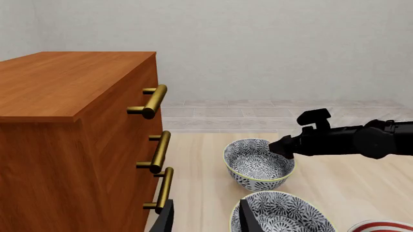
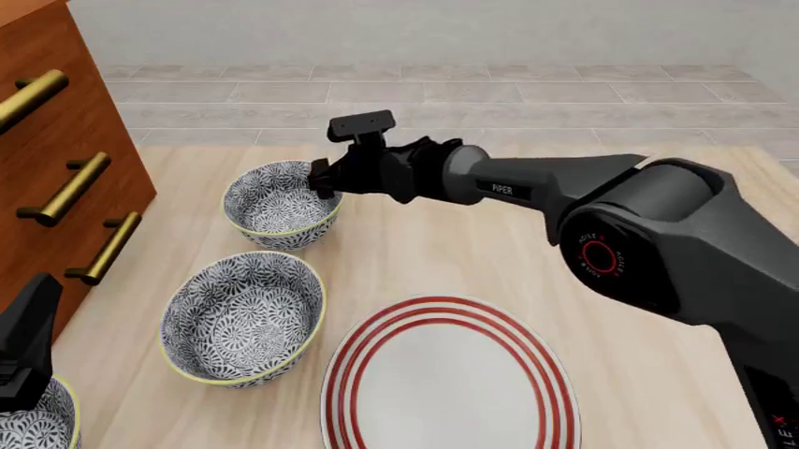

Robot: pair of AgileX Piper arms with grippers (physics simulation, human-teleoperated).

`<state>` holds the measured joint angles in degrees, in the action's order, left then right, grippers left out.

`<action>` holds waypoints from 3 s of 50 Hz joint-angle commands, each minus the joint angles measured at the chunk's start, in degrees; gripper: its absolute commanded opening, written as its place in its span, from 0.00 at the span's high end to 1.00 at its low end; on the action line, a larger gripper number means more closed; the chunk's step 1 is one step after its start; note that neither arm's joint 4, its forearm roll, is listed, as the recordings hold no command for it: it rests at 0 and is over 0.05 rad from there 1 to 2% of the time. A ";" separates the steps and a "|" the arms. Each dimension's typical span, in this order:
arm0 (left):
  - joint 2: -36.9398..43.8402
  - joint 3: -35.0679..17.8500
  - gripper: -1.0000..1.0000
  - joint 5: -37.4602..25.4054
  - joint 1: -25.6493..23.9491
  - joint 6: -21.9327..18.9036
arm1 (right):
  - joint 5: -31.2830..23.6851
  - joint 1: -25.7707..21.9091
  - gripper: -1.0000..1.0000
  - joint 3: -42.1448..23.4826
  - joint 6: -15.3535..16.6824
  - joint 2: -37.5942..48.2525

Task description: Pick up the bowl and put it in the front on the plate.

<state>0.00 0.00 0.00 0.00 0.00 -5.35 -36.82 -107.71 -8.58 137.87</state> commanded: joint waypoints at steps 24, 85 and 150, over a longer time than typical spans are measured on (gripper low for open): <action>0.00 0.00 0.00 0.00 0.00 0.00 | -1.97 -0.01 0.00 -4.84 -0.46 4.78; 0.00 0.00 0.00 0.00 0.00 0.00 | 5.45 6.25 1.00 15.62 9.02 -14.02; 0.00 0.00 0.00 0.00 0.00 0.00 | 6.91 2.76 1.00 50.38 8.89 -49.72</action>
<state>0.00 0.00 0.00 0.00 0.00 1.60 -33.65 -61.27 0.37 92.36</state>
